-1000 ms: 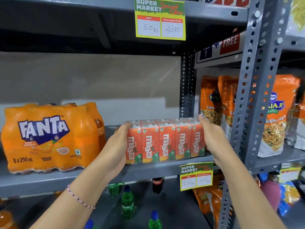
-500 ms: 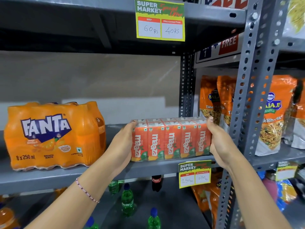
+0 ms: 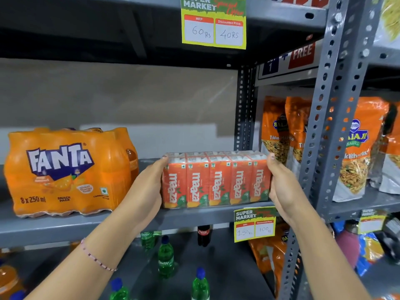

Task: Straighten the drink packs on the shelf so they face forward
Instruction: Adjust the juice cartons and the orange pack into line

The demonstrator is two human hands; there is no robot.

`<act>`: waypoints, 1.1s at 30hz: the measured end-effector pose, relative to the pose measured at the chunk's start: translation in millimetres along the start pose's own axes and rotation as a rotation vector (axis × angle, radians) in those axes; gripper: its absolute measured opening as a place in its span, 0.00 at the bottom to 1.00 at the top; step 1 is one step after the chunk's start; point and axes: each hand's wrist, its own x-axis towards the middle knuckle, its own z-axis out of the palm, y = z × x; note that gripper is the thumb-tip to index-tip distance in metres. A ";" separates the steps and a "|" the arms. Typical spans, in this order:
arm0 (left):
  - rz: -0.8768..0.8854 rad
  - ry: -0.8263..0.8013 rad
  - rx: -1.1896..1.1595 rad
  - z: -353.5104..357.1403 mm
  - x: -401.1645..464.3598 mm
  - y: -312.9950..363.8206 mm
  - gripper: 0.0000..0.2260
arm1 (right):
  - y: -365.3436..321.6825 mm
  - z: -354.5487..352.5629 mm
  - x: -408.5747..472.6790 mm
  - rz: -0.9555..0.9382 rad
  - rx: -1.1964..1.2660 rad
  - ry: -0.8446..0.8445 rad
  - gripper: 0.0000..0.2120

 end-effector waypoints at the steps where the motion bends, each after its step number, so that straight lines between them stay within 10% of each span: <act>1: 0.031 -0.013 0.004 -6.5 -5.0 1.0 0.10 | -1.6 2.3 -3.7 -0.027 -0.016 0.051 0.22; 7: 0.310 0.122 0.106 -99.9 -35.4 19.9 0.16 | -36.7 52.7 -51.0 -0.598 -0.054 0.291 0.17; 11: 0.412 0.427 0.279 -223.1 -40.5 16.0 0.23 | -36.9 114.4 -88.1 -0.776 0.065 0.073 0.12; 14: 0.459 0.772 0.298 -262.8 -29.8 30.2 0.18 | -18.5 175.4 -98.2 -0.569 0.042 -0.219 0.08; 19: 0.207 0.433 0.204 -251.2 -20.5 33.5 0.09 | 13.1 243.6 -84.0 -0.328 -0.182 -0.263 0.28; 22: 0.129 0.347 0.226 -260.6 -16.7 27.3 0.33 | 19.8 257.1 -78.4 -0.217 -0.163 -0.224 0.25; 33: 0.147 0.256 0.321 -250.4 -19.4 24.0 0.21 | 25.1 239.0 -81.4 -0.220 -0.355 -0.137 0.19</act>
